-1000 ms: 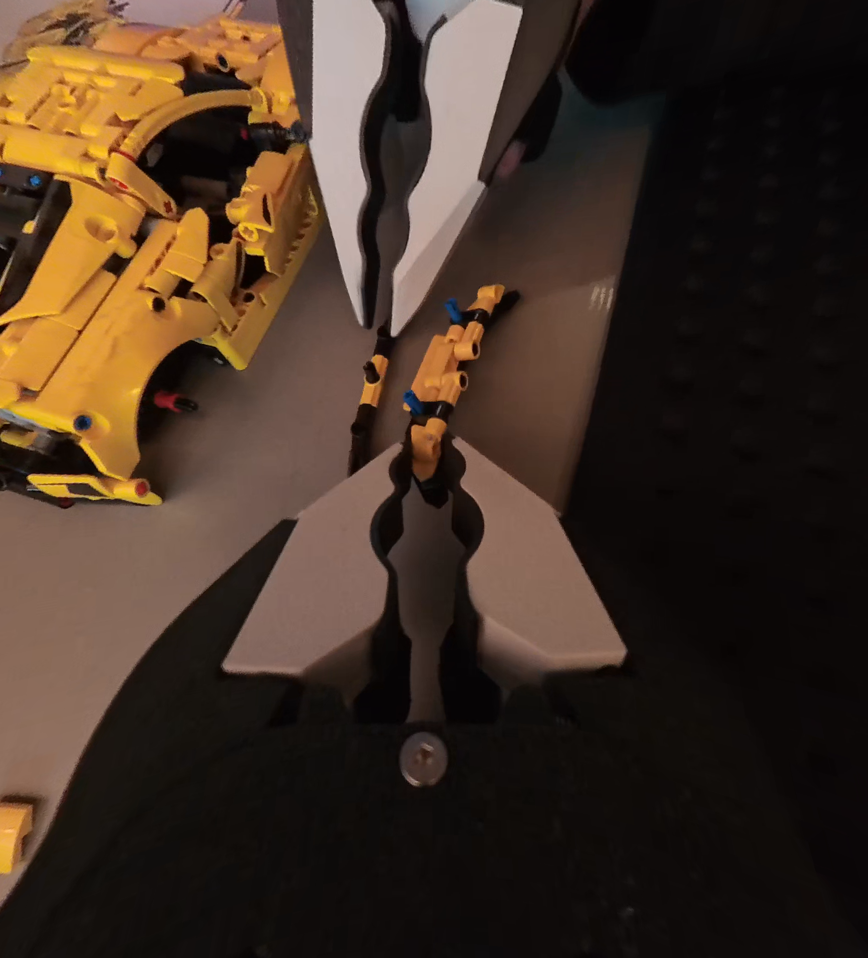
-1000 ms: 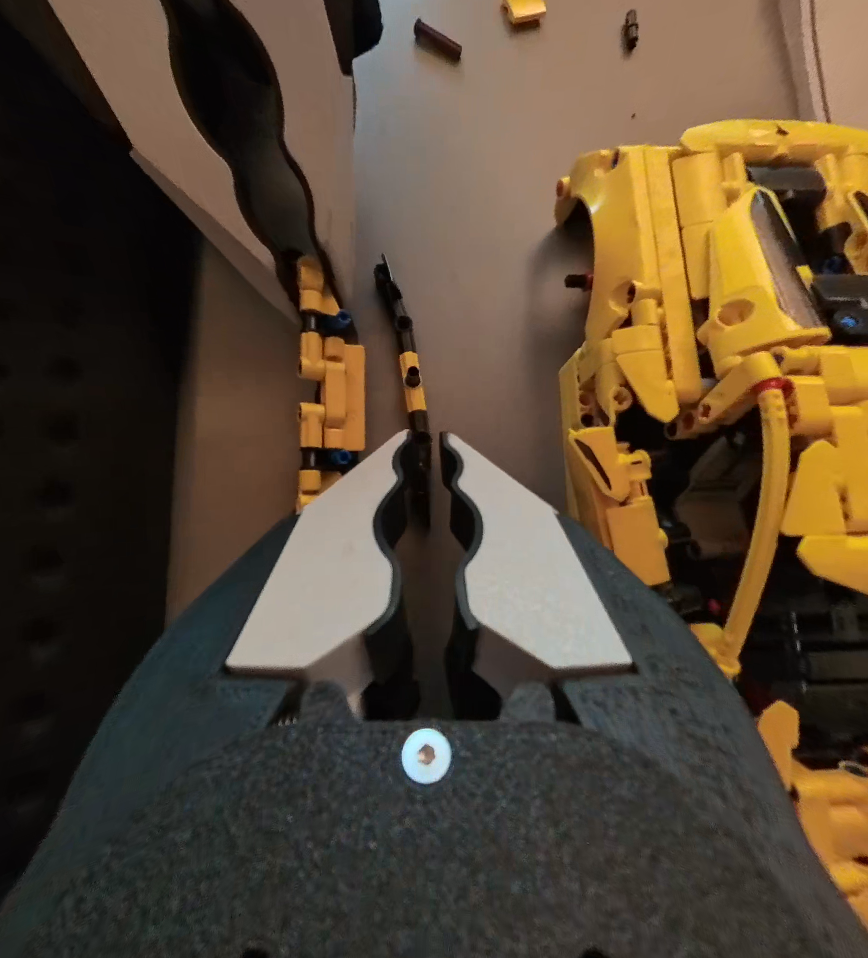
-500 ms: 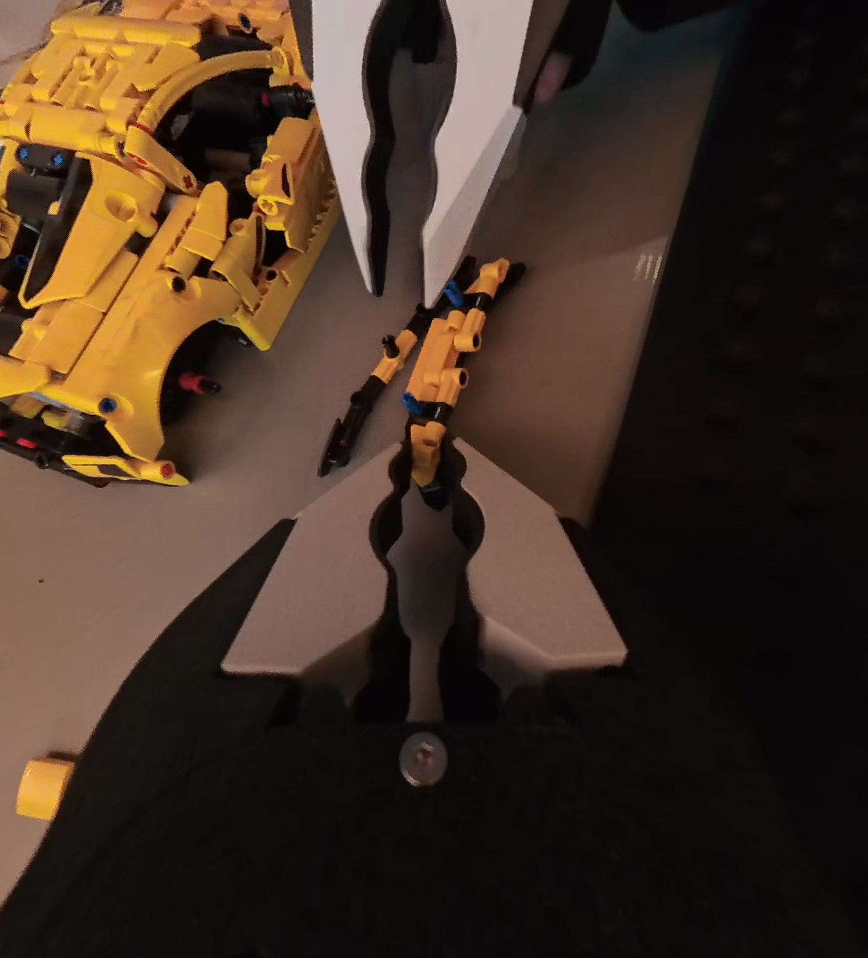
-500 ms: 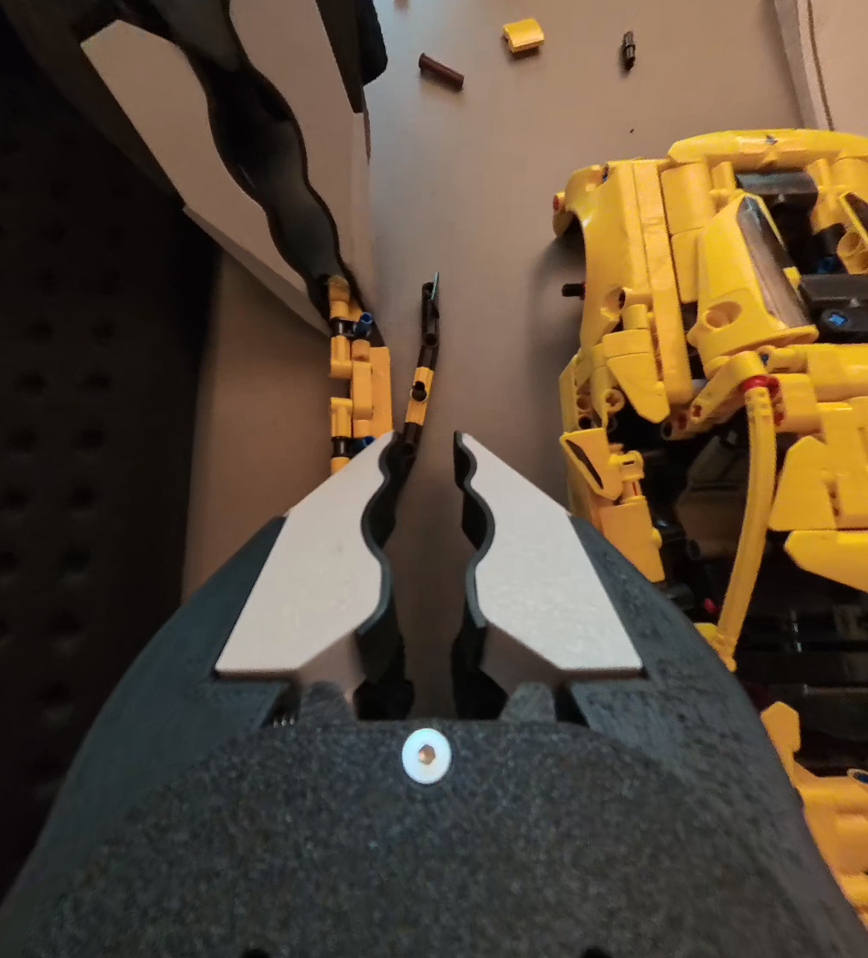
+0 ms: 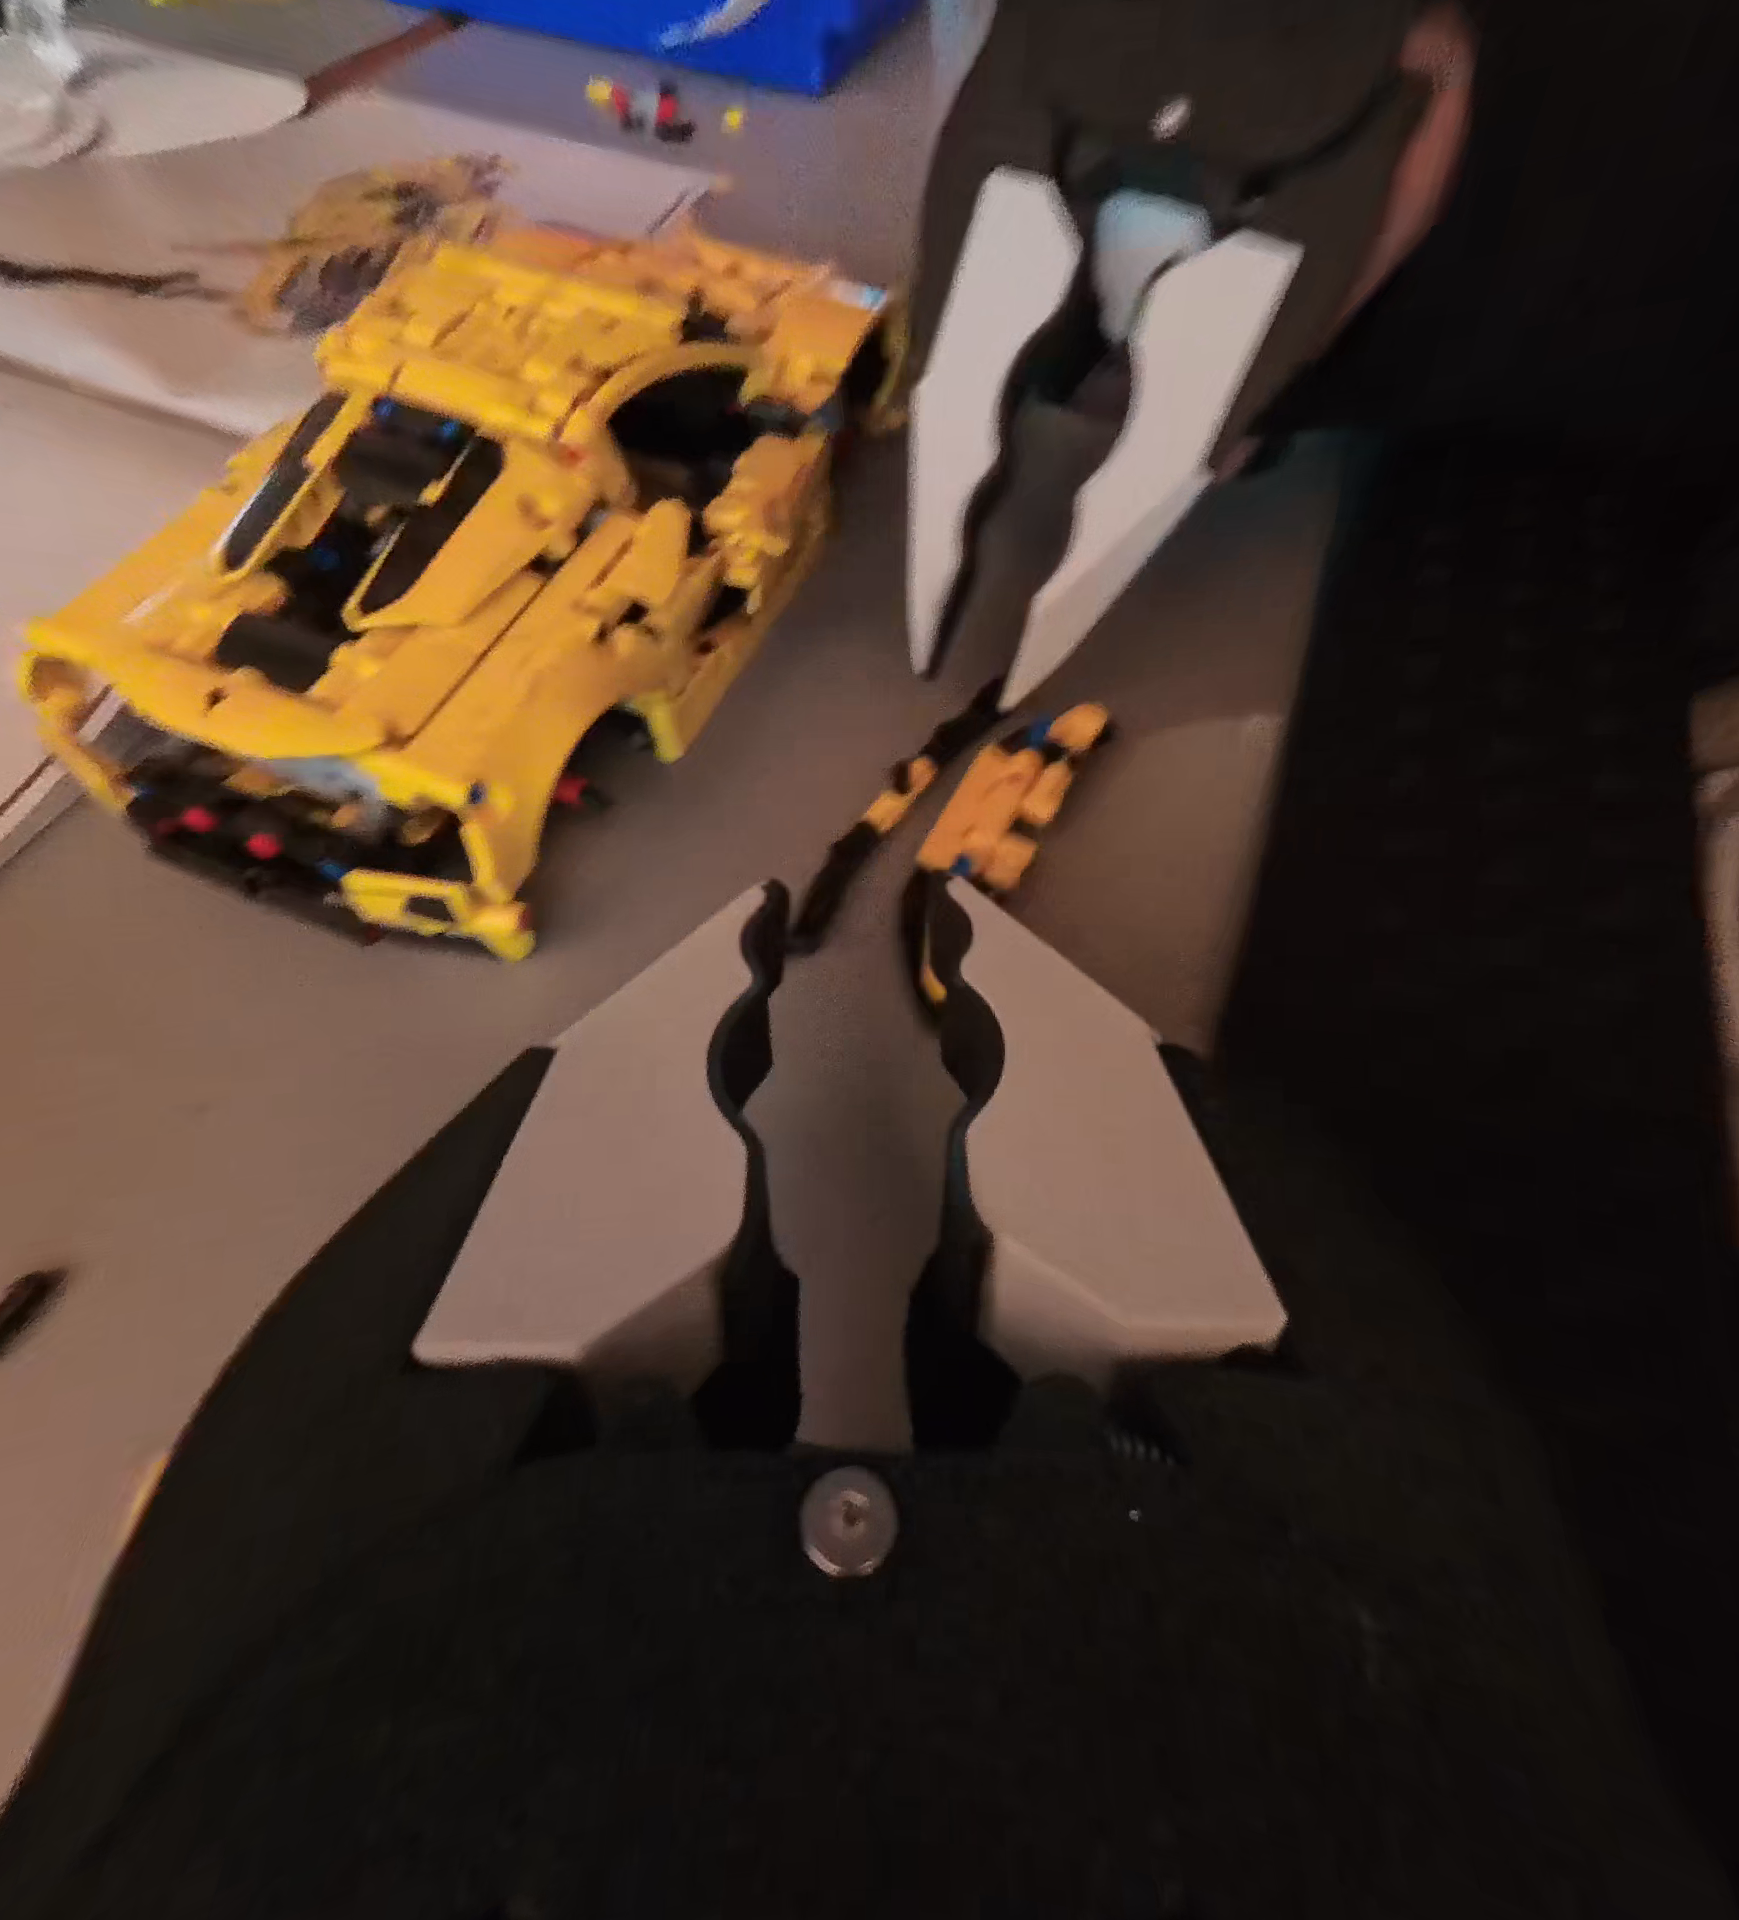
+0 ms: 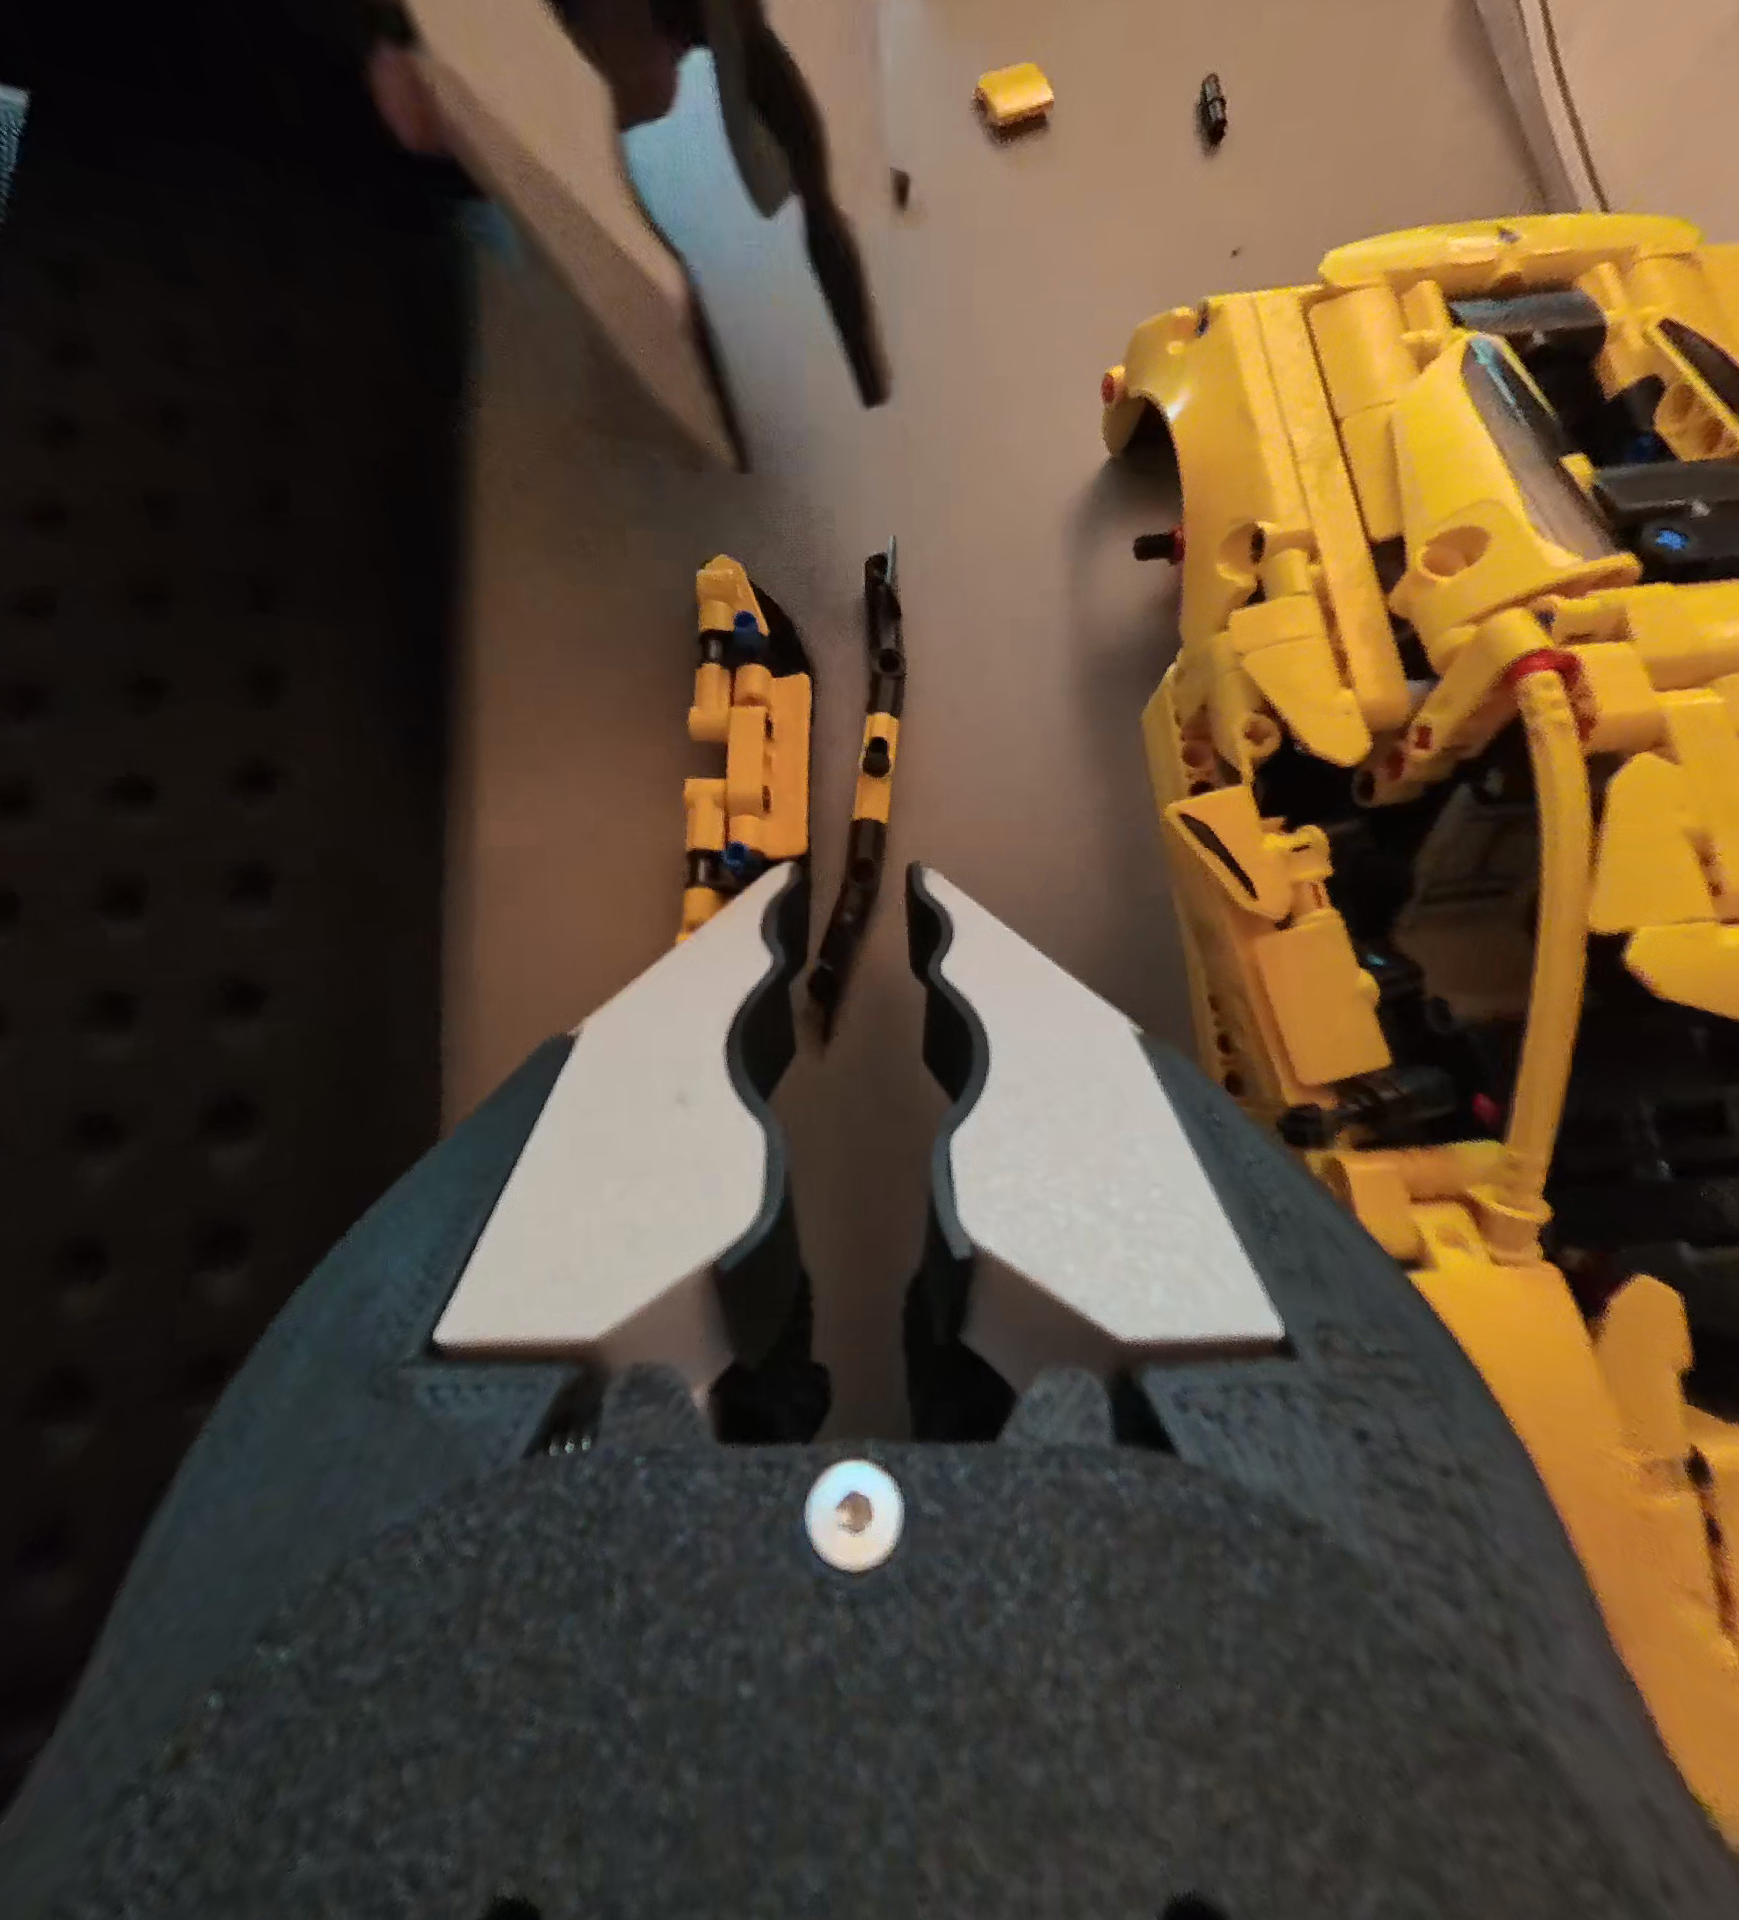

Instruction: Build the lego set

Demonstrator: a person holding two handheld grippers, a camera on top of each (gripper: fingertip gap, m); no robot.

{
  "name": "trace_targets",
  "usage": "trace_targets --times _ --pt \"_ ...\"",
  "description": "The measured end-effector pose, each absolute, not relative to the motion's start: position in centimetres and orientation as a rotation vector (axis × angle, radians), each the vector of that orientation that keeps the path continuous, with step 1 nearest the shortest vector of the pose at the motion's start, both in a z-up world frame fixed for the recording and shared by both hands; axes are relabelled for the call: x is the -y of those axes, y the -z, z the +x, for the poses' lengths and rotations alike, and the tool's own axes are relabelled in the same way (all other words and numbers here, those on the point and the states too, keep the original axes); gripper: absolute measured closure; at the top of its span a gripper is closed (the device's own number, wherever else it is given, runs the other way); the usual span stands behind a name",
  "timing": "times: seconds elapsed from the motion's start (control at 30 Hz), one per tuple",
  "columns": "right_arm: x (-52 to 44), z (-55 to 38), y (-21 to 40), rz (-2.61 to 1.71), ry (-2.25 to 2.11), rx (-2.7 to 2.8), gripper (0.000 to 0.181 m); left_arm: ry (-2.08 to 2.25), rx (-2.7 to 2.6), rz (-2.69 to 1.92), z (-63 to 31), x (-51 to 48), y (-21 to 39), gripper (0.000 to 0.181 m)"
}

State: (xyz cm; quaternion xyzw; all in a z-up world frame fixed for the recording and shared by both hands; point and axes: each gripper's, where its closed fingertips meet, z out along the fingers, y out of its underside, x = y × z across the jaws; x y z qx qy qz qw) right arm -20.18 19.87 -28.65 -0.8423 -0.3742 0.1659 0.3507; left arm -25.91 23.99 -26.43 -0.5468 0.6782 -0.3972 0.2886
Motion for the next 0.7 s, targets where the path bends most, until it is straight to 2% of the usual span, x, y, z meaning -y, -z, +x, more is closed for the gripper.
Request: trace_targets --times 0.13,0.2,0.37,0.43,0.47,0.57,0.7 --pt "-20.3 -20.2 30.1 -2.211 -0.339 1.014 0.164 0.925 -1.974 -1.464 -25.6 -25.2 29.2 0.154" --pt "-20.5 -20.3 30.1 -2.179 -0.314 1.033 0.172 0.919 -2.044 -1.428 -25.1 -24.8 29.8 0.153" --pt "-20.6 -19.7 27.8 -2.157 -0.375 0.94 0.173 0.966 -2.046 -1.331 -24.0 -24.0 28.7 0.154" --pt "-20.1 -20.2 26.0 -2.118 -0.448 0.891 0.173 1.082 -2.001 -1.285 -24.1 -23.0 26.8 0.162" --pt "-19.8 -20.5 25.4 -2.113 -0.471 0.87 0.173 1.133 -1.983 -1.251 -24.3 -22.4 25.9 0.173" --pt "-18.8 -21.2 24.5 -2.08 -0.462 0.826 0.174 1.153 -1.964 -1.221 -25.0 -21.4 24.9 0.174" --pt "-18.1 -21.5 26.6 -2.107 -0.399 0.81 0.174 1.086 -1.996 -1.249 -25.2 -21.0 26.7 0.173"
